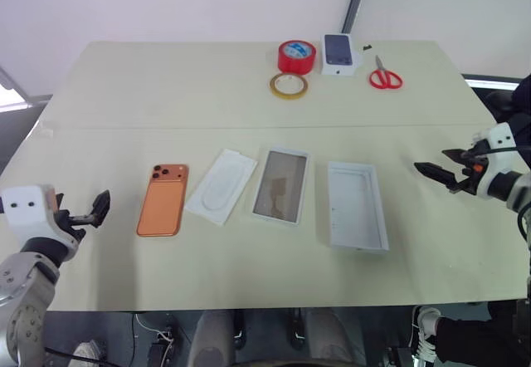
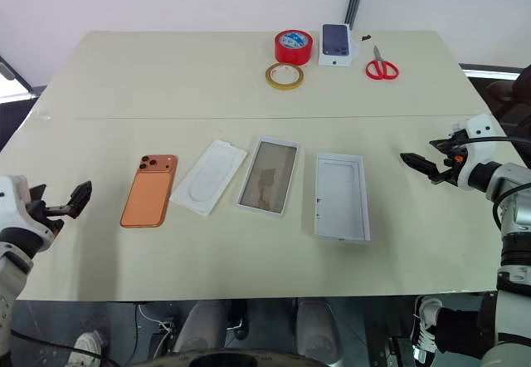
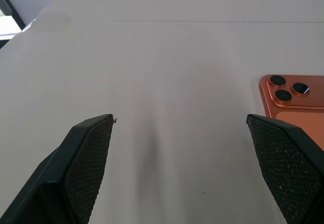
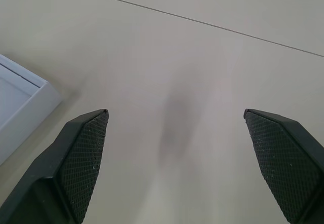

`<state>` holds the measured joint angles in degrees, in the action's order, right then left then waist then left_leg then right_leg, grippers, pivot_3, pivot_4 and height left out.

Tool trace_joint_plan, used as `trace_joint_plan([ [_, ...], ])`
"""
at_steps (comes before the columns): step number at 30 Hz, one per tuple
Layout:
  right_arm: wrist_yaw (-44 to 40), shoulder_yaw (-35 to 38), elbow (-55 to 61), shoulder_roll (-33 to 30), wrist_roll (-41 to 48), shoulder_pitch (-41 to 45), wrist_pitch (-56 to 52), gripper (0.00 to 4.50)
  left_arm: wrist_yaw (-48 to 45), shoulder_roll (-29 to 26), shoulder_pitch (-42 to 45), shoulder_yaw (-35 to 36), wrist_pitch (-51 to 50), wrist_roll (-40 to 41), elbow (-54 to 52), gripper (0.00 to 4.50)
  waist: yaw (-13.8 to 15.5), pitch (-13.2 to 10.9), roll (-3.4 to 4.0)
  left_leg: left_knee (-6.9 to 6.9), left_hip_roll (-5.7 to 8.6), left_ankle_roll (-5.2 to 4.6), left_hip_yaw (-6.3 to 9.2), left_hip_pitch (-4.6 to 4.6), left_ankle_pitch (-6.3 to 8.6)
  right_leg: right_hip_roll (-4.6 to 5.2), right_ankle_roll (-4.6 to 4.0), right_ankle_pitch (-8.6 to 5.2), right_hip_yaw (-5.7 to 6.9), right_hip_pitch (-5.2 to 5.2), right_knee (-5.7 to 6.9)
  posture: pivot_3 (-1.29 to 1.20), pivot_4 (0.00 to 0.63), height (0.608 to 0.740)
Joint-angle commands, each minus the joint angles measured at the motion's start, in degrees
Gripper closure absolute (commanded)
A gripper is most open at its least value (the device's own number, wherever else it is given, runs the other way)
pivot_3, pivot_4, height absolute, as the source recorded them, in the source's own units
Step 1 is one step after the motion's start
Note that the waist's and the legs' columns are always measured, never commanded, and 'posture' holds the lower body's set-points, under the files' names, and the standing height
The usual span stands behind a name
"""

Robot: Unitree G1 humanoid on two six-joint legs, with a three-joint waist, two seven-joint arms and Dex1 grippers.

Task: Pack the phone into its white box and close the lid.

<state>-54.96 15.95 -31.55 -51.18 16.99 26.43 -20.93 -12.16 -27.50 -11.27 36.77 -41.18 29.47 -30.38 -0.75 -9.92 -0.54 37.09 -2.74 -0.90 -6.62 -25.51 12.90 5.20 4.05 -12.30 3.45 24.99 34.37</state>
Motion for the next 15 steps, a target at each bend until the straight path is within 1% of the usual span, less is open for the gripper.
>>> trace_joint_plan([
  [1,0.0,0.1,0.3,-0.8,-0.2,1.8,1.0,0.02,0.5,0.2,0.4,0.0,0.2,0.6,-2.5,0.07,0.0,0.0,0.00,0.00,0.00,0.00,0.00,0.00,0.00,0.00,0.00,0.00,0.00,0.00,0.00,0.00,0.150,0.740],
  [9,0.0,-0.7,2.7,-0.5,-0.1,1.9,1.1,0.02,0.3,0.5,1.8,-1.4,-0.1,1.0,-2.9,0.07,0.0,0.0,0.00,0.02,-0.01,-0.01,0.00,0.02,-0.01,-0.12,0.00,0.00,-0.01,-0.02,0.04,0.00,0.150,0.740],
  [12,-0.5,-1.9,7.0,-0.2,0.0,1.2,0.7,0.02,0.3,0.9,4.2,-4.2,-1.5,2.8,-4.1,0.07,0.1,0.0,0.00,0.06,-0.01,-0.01,0.00,0.02,-0.01,-0.13,0.01,0.00,0.00,-0.03,0.08,0.00,0.150,0.740],
  [15,-0.6,-2.9,15.1,0.8,1.5,0.0,-2.1,0.02,-0.8,0.8,5.9,-7.8,-3.2,4.7,-5.6,0.07,0.1,0.0,0.00,0.12,-0.01,-0.02,0.01,0.05,-0.01,-0.13,0.01,0.01,-0.01,-0.06,0.17,0.00,0.150,0.740],
])
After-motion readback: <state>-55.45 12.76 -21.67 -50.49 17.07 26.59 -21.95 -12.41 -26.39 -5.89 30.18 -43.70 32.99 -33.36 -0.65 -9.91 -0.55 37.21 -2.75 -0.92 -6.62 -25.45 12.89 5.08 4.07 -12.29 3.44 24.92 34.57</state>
